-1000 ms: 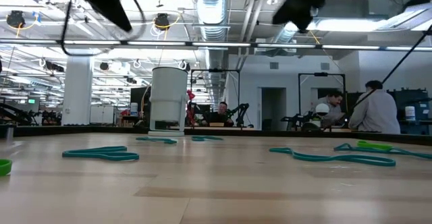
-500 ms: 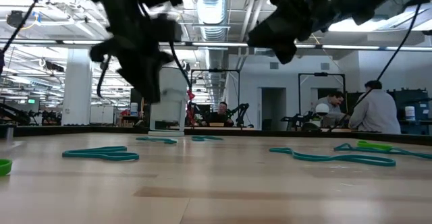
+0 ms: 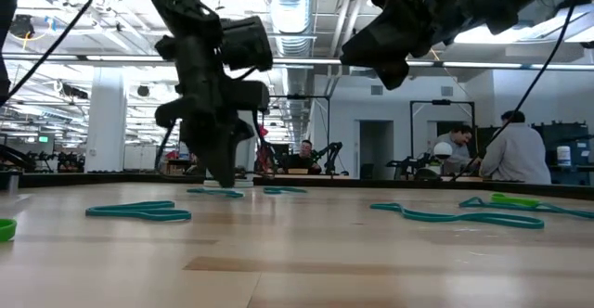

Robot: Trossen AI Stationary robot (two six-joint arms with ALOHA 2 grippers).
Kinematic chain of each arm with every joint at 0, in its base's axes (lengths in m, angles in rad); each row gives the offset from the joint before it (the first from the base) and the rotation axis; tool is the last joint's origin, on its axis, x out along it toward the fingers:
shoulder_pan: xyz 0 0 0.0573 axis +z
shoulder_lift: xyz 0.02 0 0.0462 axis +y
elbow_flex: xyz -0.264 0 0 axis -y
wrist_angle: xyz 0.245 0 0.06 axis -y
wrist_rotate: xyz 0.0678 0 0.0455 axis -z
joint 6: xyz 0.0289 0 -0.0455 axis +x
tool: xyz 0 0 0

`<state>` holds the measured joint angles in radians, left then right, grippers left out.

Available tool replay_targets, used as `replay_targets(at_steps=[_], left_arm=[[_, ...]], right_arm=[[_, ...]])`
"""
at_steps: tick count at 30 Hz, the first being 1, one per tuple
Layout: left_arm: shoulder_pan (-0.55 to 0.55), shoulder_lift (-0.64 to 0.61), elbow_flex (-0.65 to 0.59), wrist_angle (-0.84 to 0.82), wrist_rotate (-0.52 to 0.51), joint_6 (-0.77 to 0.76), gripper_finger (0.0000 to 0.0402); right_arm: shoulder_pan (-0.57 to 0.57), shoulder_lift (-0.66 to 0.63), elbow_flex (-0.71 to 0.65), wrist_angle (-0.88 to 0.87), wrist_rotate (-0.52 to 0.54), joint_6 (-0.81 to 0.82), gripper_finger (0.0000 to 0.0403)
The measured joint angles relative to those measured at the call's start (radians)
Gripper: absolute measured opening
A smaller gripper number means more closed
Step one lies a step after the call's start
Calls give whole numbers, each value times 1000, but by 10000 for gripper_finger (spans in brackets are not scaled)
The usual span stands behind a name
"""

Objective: Pick and place items into bin
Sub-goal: Put the blue rubber band into the black bin

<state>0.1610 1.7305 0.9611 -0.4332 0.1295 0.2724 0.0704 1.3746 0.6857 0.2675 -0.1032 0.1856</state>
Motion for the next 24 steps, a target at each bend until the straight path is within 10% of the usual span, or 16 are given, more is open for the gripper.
replay_targets(at_steps=[16, 24], left_arm=[[-15, 41, 8, -29, -16, 5, 17], [-102, -74, 109, -375, -99, -76, 1]], right_arm=[[0, 0, 0, -1, 0, 0, 82], [0, 0, 0, -1, 4, 0, 82]])
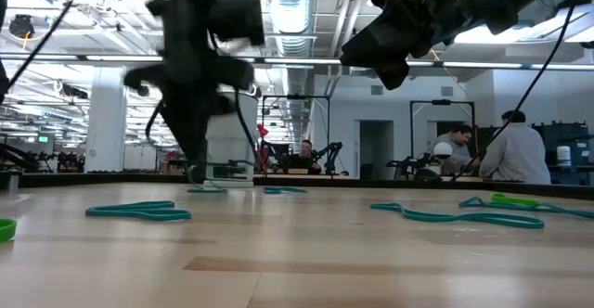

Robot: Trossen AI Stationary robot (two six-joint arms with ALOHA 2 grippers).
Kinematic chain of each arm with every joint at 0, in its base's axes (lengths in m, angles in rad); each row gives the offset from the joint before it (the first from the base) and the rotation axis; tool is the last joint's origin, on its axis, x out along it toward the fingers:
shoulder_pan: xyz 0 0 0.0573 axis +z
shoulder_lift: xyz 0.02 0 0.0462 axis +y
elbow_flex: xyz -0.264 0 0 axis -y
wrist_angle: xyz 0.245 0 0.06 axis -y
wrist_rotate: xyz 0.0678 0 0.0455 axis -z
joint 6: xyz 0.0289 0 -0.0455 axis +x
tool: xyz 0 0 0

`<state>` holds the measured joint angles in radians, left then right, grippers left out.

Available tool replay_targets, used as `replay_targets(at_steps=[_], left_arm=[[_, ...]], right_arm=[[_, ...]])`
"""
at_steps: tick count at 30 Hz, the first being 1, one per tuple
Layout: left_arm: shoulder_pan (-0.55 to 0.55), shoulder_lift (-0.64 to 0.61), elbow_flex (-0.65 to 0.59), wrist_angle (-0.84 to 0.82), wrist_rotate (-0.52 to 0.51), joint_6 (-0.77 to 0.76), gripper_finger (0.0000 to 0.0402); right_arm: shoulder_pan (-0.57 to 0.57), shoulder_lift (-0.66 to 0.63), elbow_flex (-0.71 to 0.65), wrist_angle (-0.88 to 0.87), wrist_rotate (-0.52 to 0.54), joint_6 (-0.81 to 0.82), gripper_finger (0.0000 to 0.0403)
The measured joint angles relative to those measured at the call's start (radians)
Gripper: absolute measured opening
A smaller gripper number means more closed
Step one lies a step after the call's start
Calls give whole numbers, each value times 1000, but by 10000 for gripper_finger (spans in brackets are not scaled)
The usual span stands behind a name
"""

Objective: Pick and place items into bin
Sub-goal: Put the blue rubber band into the black bin

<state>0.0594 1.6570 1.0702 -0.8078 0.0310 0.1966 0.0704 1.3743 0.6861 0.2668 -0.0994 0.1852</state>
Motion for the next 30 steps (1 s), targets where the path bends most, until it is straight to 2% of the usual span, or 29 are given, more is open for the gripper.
replay_targets(at_steps=[5, 8, 11, 15, 20, 22, 25, 30], left_arm=[[-165, -132, 124, -305, -4, -183, 0], [-305, -203, 227, -475, 1, -396, 0], [-458, -269, 320, -544, 47, -642, 0], [-670, -334, 386, -521, 57, -891, 0], [-898, -363, 379, -489, -74, -1151, 0], [-978, -363, 353, -474, -118, -1261, 0], [-1072, -360, 287, -388, -116, -1393, 0], [-1173, -337, 170, -224, -118, -1530, 0]], right_arm=[[0, 0, 0, 0, 0, 0, 82], [0, 0, 0, 0, 0, 0, 82], [0, 0, 1, 3, 0, 0, 82], [0, 0, 1, 2, 0, -1, 82], [0, 0, 1, -3, 0, 0, 82], [1, 0, 1, -5, 1, 0, 82], [2, 0, 1, -5, 0, 0, 82], [2, 0, 1, -16, 0, -1, 82]])
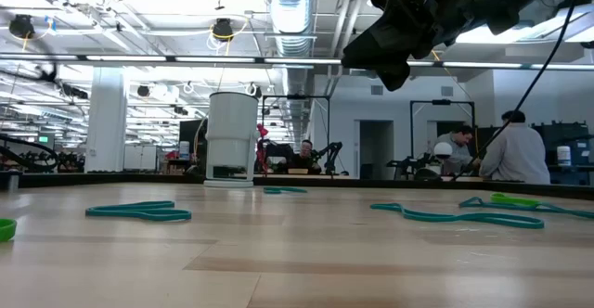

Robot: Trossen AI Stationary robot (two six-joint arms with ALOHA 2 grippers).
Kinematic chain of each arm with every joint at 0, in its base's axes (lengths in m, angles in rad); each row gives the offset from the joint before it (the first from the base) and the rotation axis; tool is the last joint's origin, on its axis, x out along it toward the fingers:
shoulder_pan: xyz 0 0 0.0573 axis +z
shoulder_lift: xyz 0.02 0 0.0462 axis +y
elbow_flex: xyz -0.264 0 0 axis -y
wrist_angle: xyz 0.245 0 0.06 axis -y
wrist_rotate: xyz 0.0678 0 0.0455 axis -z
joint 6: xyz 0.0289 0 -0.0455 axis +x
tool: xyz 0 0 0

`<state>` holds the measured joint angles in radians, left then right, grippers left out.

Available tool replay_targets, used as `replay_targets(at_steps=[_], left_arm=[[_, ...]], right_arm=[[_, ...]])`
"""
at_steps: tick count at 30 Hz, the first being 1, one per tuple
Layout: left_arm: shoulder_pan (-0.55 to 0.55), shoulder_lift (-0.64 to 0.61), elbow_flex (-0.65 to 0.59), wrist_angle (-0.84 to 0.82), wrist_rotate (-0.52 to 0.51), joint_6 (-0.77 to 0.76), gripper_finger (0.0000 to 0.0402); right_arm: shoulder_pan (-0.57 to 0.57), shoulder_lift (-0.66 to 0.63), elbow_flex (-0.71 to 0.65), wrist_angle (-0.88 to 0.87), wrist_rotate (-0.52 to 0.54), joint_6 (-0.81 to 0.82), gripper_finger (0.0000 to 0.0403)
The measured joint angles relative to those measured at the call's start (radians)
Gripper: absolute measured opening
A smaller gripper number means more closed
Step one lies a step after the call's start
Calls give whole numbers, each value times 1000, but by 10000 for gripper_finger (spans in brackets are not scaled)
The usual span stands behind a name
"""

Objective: Pick and place items into bin
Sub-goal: Put the blue rubber band into the black bin

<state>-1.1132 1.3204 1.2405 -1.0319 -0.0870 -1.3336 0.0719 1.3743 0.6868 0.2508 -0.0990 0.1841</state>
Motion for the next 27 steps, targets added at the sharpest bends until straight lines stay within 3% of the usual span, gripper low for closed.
replay_targets(at_steps=[10, 18, 27], left_arm=[[-52, 90, -154, 71, 186, -126, 0], [-51, 108, -197, 93, 47, -250, 8], [-50, 107, -197, 100, 52, -398, 68]], right_arm=[[-2, 0, 0, -11, 24, -34, 82], [-31, 0, 0, -10, 51, -35, 82], [-99, 0, 0, -10, 49, -36, 82]])
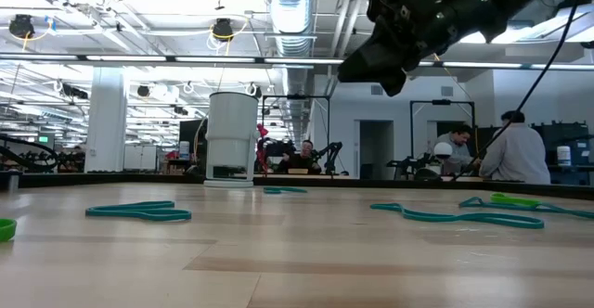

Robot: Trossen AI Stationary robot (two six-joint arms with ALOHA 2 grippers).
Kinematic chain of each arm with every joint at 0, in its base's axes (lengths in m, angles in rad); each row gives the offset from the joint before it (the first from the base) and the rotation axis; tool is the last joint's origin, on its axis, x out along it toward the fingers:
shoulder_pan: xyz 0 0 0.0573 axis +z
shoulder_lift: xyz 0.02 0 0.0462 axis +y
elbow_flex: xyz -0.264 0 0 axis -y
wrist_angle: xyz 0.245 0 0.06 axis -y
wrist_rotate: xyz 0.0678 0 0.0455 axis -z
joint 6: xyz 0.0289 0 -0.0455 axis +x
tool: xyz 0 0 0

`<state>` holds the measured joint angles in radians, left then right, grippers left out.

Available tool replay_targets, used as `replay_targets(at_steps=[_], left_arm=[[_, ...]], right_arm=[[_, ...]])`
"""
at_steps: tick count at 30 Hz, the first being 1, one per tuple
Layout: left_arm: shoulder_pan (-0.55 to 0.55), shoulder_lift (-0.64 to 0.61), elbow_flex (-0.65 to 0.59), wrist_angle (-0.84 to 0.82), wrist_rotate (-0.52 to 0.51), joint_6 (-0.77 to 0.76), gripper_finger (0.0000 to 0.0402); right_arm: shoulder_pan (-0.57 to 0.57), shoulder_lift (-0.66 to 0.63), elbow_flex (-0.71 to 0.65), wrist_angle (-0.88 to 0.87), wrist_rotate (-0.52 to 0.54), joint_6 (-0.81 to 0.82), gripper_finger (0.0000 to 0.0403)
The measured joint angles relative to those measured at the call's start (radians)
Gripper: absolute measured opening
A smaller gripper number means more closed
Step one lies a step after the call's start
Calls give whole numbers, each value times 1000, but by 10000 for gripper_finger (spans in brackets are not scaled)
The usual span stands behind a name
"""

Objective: Pick and place items into bin
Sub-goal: Put the blue rubber band into the black bin

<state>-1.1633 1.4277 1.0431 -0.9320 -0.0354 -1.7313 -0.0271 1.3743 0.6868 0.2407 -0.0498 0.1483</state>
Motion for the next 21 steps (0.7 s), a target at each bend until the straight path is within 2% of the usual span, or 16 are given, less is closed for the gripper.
replay_targets(at_steps=[4, 7, 11, 13, 16, 21], left_arm=[[11, 0, 0, 1, -11, 28, 90], [43, 0, 0, 4, -97, 37, 95], [123, 0, 0, 1, -200, 117, 95], [173, 0, 1, 6, -214, 163, 96], [246, 0, 18, 7, -222, 204, 96], [317, -1, 64, 9, -374, 444, 96]], right_arm=[[-15, 8, 0, 6, -1, 0, 82], [-16, 43, -1, 17, -1, -4, 82], [-38, 127, 2, 148, -4, -111, 82], [-57, 177, 24, 190, -3, -146, 82], [-95, 255, 86, 203, -2, -102, 82], [-153, 438, 214, 189, 0, -44, 82]])
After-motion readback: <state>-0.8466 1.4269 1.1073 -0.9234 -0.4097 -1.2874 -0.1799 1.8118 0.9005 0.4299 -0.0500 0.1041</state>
